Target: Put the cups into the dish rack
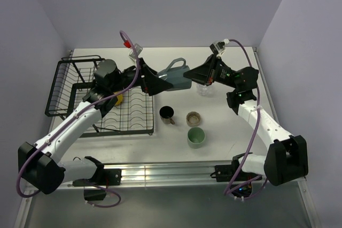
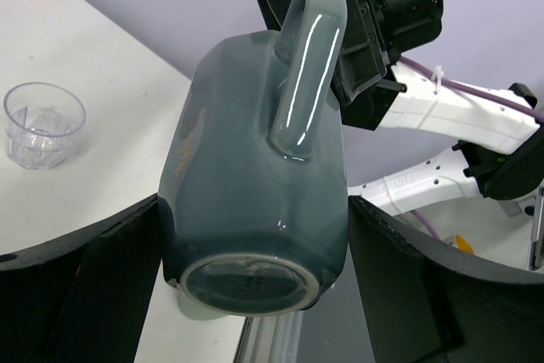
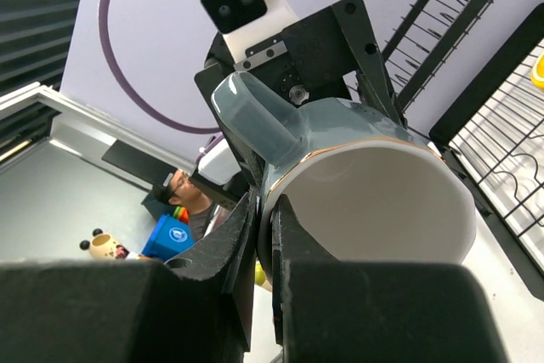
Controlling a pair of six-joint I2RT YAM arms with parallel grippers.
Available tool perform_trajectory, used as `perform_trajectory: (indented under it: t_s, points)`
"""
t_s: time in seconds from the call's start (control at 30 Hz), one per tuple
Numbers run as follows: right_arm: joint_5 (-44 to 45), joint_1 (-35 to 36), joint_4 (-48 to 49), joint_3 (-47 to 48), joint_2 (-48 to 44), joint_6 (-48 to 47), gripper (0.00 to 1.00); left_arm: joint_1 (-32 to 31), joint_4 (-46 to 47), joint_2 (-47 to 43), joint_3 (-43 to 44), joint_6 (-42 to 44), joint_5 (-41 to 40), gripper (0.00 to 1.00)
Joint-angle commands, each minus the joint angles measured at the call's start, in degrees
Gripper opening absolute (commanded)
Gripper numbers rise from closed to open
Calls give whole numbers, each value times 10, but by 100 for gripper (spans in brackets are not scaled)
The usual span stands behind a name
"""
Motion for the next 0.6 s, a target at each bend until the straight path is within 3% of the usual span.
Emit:
perform_trajectory:
  t_s: [0.0,0.3,0.4,0.47,0.57]
  points:
    - [17,-1,48,10,-23,-4,0,-1,54,-25,0,-16,-12,89]
    - [18,-1,25,11,-29,-26,0,-1,81,-18,-9,-39,-15,84]
    - [19,-1,18,9,-31,-31,0,-2,88,-15,-7,-49,-12,77]
    - [18,-1,17,9,-31,-33,0,-1,98,-11,-9,-59,-8,70]
    - [20,-1,16,8,-32,-35,0,-2,120,-8,-12,-79,0,42]
